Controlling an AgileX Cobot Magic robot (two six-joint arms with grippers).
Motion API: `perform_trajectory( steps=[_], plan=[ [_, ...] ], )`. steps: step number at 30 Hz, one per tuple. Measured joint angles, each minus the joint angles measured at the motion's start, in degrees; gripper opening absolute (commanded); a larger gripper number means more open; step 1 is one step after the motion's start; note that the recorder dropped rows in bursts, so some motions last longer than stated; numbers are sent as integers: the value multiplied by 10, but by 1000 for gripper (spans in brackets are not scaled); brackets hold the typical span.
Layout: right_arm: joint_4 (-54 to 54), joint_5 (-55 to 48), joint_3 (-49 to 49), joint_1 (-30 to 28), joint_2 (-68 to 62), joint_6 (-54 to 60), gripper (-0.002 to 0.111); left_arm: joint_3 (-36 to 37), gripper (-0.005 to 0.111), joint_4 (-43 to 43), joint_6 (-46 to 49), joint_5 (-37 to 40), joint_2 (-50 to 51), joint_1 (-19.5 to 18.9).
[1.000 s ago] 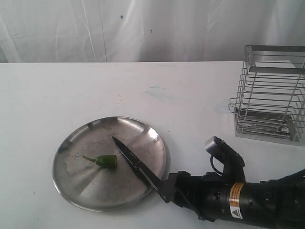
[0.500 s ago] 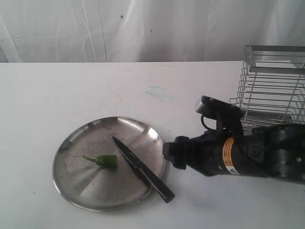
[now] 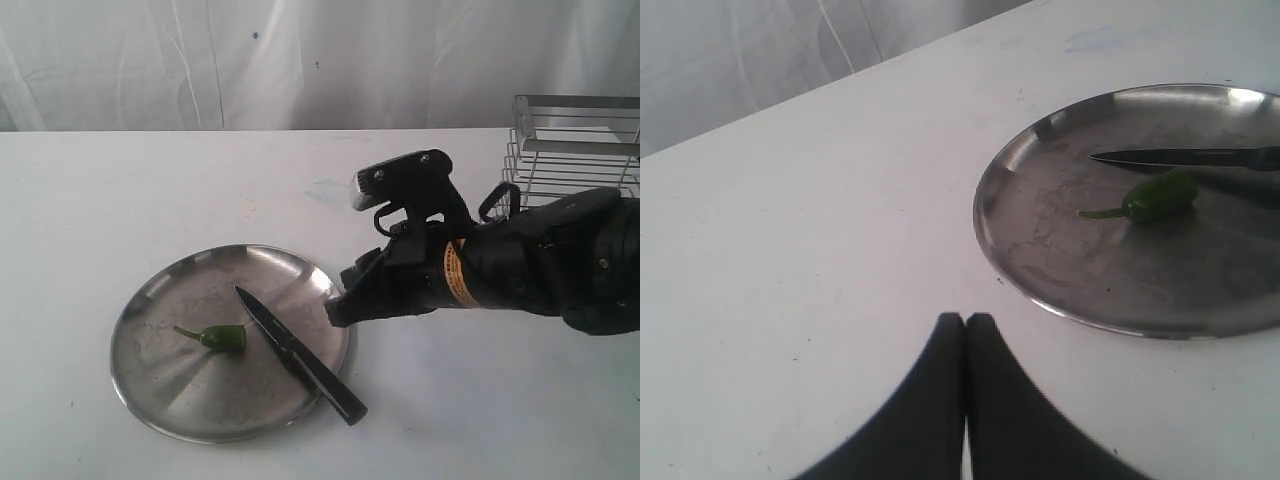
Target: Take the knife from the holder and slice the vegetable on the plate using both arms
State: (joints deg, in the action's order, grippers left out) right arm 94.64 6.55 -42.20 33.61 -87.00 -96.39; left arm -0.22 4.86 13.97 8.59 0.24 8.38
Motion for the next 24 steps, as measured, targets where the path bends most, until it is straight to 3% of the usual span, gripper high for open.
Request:
perform_trajectory(
  steps=[2,6,8,11,14,18,22,24],
  plan=[
    [36,-3,0,0,2,93,7,0,0,0,0,0,0,0],
    [47,29,0,0,29,298,7,0,0,0,0,0,0,0],
    [51,-31,0,0,34,425,7,0,0,0,0,0,0,0],
    [52,-97,0,0,34,523,7,0,0,0,0,0,0,0],
    [37,-118,0,0,36,549,4,0,0,0,0,0,0,0],
    [-43,-70,0,1,31,541,0,0,0,0,0,0,0,0],
    [-93,-208,0,1,-25,544,0,0,0,0,0,0,0,0],
    [-173,-236,0,1,-36,616,0,0,0,0,0,0,0,0]
  ],
)
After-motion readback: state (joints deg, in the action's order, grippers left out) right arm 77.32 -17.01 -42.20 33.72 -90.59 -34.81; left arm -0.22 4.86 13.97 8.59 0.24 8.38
